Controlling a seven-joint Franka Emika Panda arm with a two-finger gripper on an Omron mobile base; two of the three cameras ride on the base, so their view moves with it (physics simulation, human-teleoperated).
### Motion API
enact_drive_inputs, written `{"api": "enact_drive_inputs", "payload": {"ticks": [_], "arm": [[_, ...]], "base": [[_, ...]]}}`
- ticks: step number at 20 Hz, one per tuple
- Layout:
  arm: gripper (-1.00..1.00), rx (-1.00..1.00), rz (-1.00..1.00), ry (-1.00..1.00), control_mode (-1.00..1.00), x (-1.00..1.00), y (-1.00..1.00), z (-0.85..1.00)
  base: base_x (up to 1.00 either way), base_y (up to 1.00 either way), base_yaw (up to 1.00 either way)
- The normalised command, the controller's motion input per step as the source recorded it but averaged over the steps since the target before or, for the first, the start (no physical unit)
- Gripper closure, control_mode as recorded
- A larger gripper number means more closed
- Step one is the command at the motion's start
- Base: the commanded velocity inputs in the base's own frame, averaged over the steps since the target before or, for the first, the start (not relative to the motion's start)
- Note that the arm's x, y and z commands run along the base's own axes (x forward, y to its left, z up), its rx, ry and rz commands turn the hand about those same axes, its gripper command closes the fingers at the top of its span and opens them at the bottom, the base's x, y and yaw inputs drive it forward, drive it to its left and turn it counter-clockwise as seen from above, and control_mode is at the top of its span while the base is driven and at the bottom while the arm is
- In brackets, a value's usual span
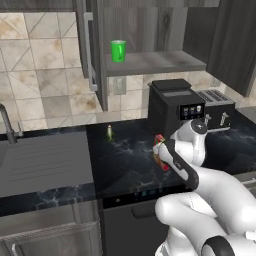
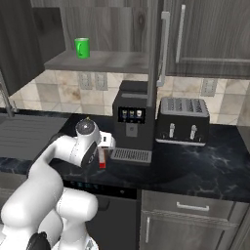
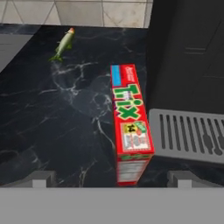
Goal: Pick the jam and cereal from the counter and place them in the cabinets closest to them.
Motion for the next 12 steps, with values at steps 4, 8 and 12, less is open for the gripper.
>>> {"api": "enact_drive_inputs", "payload": {"ticks": [4,8,12], "arm": [[-1.00,0.00,0.00,0.00,-1.00,0.03,-0.04,0.00],[-1.00,0.00,0.00,0.00,-1.00,0.00,0.00,0.00],[-1.00,0.00,0.00,-0.02,-1.00,0.07,0.00,-0.07]], "base": [[0.00,0.00,0.00],[0.00,0.00,0.00],[0.00,0.00,0.00]]}}
